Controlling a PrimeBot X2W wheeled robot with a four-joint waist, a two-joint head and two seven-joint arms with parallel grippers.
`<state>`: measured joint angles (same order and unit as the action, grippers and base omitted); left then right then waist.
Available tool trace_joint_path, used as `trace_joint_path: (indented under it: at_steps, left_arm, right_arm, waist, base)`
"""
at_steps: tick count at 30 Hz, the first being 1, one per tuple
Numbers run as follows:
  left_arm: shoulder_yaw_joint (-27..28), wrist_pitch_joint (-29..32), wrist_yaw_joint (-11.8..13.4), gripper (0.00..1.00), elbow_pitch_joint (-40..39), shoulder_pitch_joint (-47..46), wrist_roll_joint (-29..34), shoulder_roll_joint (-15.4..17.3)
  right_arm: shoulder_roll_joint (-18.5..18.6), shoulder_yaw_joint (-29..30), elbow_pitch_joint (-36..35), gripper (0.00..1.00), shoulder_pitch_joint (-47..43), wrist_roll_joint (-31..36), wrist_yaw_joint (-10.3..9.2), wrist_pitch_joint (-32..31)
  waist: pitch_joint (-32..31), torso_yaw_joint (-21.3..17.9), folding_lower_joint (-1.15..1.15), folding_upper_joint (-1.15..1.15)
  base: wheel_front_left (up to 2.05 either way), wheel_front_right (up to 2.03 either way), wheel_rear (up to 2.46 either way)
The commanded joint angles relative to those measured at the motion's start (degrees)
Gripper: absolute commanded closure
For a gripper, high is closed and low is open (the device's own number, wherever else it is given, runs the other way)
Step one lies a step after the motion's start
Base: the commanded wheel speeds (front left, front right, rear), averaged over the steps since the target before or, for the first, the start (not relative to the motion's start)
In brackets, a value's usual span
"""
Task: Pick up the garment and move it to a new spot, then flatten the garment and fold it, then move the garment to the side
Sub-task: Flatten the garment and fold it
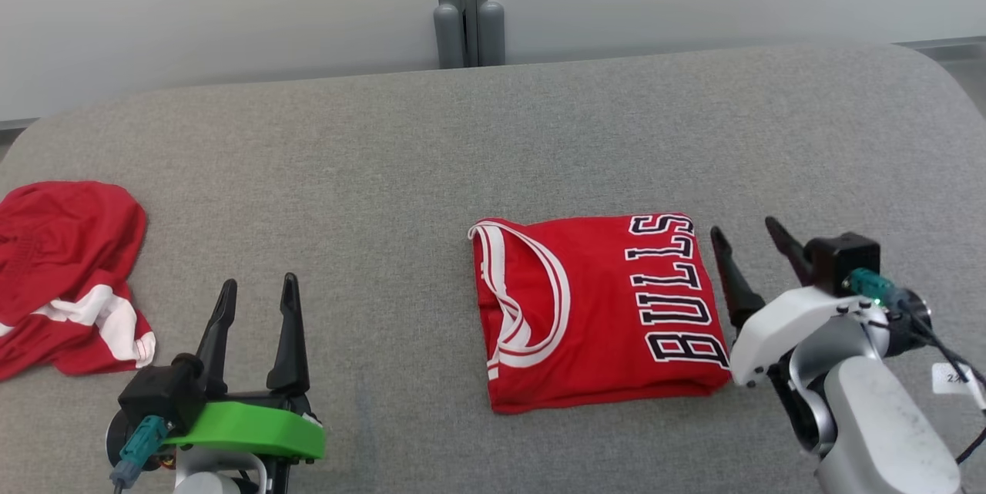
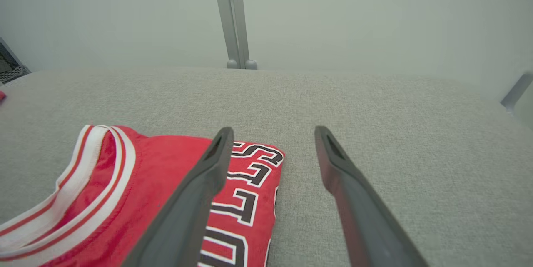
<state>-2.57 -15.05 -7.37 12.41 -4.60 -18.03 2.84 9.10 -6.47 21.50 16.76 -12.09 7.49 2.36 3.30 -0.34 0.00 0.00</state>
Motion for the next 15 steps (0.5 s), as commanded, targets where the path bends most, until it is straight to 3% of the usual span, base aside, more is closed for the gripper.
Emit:
trace_joint_path:
  at_steps: [1,7,9,10,15]
  left_arm:
    - [-0.2,-0.2,-0.1,0.00,-0.2,0.1,0.0,0.1]
    - [-0.8,-0.2,-0.1,0.00,-0.1,-1.2,0.6,0.1]
    - [-0.9,-0.2,-0.1,0.00,-0.1,-1.5,0.9,0.1]
    - [-0.9,-0.2,-0.1,0.00,-0.1,-1.6,1.0,0.1]
    - [-1.0,-0.2,-0.2,0.00,-0.1,-2.7,1.4,0.1]
  right_arm:
    - [-0.9,-0.7,0.7,0.00,-1.3,0.5,-0.01,0.9]
    - [-3.7,-5.0,5.4,0.00,-2.7,0.7,-0.02,4.3]
    - [-4.4,-6.6,7.7,0.89,-1.9,0.0,-0.01,5.3]
    - [-4.7,-7.3,8.6,1.00,-1.4,0.0,-0.01,5.7]
    - [-5.9,-13.4,13.9,1.00,1.0,-1.2,-0.01,7.3]
  waist:
    - [0.5,0.2,0.00,0.00]
    - [2.1,1.4,0.00,0.00]
    - [2.7,1.9,0.00,0.00]
    - [2.9,2.1,0.00,0.00]
    - [4.2,3.4,0.00,0.00]
  base:
    - [0.00,0.00,0.00]
    - [0.00,0.00,0.00]
    - [0.00,0.00,0.00]
    - [0.00,0.00,0.00]
    - [0.00,0.00,0.00]
